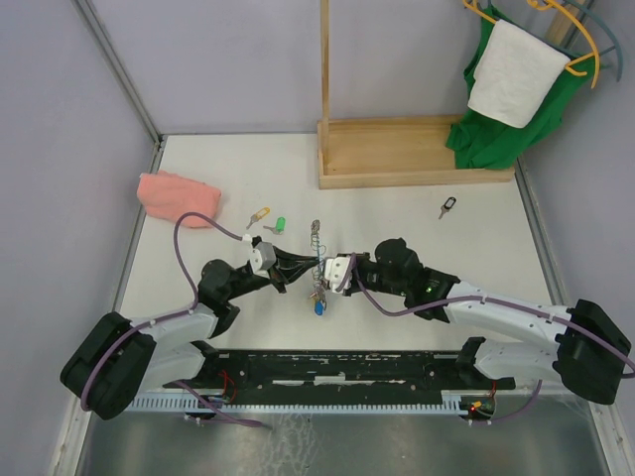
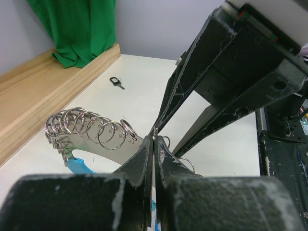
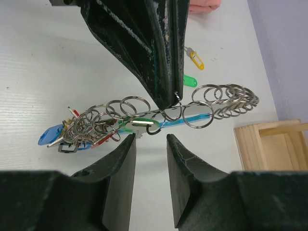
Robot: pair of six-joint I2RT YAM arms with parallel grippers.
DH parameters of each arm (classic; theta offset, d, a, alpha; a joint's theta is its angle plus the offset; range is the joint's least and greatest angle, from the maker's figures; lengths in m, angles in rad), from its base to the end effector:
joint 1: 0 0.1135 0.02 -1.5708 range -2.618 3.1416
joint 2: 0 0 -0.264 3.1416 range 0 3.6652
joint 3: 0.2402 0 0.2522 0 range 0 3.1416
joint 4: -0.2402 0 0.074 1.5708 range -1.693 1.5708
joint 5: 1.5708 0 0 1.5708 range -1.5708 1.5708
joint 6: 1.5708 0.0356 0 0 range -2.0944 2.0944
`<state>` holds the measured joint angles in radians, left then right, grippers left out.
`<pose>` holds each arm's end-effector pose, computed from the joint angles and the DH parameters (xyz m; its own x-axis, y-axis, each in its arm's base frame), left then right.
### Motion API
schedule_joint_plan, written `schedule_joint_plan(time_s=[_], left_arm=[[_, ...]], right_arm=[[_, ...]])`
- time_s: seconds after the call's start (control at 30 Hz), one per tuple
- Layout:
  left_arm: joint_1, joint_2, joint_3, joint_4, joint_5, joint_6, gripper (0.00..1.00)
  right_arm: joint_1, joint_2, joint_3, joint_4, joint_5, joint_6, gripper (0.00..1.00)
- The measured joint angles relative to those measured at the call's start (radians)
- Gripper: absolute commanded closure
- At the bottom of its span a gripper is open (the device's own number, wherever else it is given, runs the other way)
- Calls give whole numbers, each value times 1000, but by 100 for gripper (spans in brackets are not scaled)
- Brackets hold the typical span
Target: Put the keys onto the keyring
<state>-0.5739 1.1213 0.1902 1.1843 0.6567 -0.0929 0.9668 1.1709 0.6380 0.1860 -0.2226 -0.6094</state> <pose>0.1550 -0.1261 0.2162 0.1235 -0.1673 -0.9781 0.9419 0.3301 0.0625 0.1417 0.2192 0.2469 0.3686 -0.4487 -0.8141 -0.8655 0.1539 -0.4767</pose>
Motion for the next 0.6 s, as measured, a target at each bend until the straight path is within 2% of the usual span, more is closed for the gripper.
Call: schedule_joint_plan(time_s=[0.27,0.6], left_arm=[[-2,13,0,1,-1,-1,97],[-2,23,0,14,-1,-19,97]], right_arm=[[0,-71,-6,12,17,134,55],[0,-53,-6,35,45,294,60]])
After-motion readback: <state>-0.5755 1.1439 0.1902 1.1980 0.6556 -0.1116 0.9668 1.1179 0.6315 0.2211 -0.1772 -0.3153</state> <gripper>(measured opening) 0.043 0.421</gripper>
